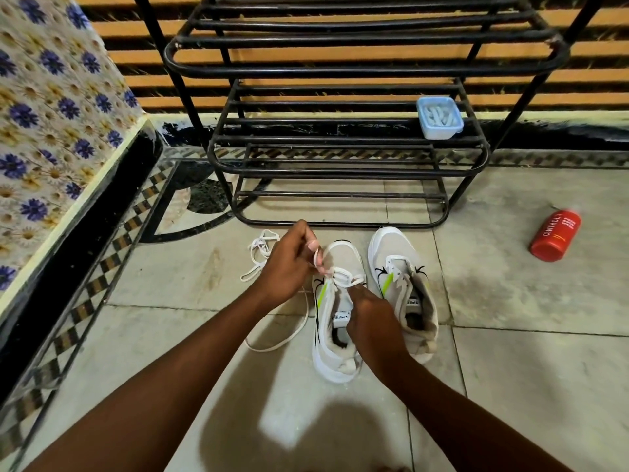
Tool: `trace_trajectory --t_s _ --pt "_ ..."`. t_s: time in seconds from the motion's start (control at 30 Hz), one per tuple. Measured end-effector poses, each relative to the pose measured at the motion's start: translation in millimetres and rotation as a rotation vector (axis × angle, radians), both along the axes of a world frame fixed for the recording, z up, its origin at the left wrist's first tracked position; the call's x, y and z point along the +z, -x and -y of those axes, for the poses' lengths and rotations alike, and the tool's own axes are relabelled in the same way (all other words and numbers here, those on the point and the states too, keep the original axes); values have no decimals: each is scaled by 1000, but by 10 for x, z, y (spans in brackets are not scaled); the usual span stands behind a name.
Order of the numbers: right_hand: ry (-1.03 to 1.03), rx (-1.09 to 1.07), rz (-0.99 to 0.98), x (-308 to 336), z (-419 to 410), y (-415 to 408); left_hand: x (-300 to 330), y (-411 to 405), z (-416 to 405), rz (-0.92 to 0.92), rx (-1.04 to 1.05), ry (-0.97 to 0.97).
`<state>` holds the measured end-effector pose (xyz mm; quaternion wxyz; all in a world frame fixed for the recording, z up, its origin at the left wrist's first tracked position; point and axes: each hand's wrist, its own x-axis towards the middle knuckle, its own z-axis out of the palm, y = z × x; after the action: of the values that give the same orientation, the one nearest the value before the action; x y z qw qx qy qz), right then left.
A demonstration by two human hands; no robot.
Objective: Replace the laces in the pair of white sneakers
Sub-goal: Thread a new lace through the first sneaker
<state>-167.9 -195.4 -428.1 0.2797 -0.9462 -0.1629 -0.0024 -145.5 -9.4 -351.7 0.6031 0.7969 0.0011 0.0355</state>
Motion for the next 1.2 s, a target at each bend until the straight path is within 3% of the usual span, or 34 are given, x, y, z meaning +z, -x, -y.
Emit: trace_trajectory --t_s 0.13,0.2,0.3,0.43,0.53,0.63,0.8,1.0,1.2 --pt "13 25 -1 -61 -5 -11 -49 -90 -19 13 256 24" --pt "36 32 -24 -80 -7 -18 42 -150 -91 103 308 -170" --pt "47 37 -28 -90 -5 -18 214 -137 -110 175 163 -502" --pt "43 11 -19 -72 -9 -7 81 -57 -74 68 29 -794" --pt "52 19 -10 -47 -10 0 -155 -32 -122 -198 46 -939" --pt "44 14 -21 -40 -19 -1 -319 57 -116 -426 96 -923" --pt "49 4 -22 -32 -30 -10 -475 245 -39 -608 156 -770" --pt "87 38 21 89 -8 -57 -649 297 -44 -596 320 -696" --pt "78 91 118 171 -57 -234 -667 186 74 -593 362 -836"
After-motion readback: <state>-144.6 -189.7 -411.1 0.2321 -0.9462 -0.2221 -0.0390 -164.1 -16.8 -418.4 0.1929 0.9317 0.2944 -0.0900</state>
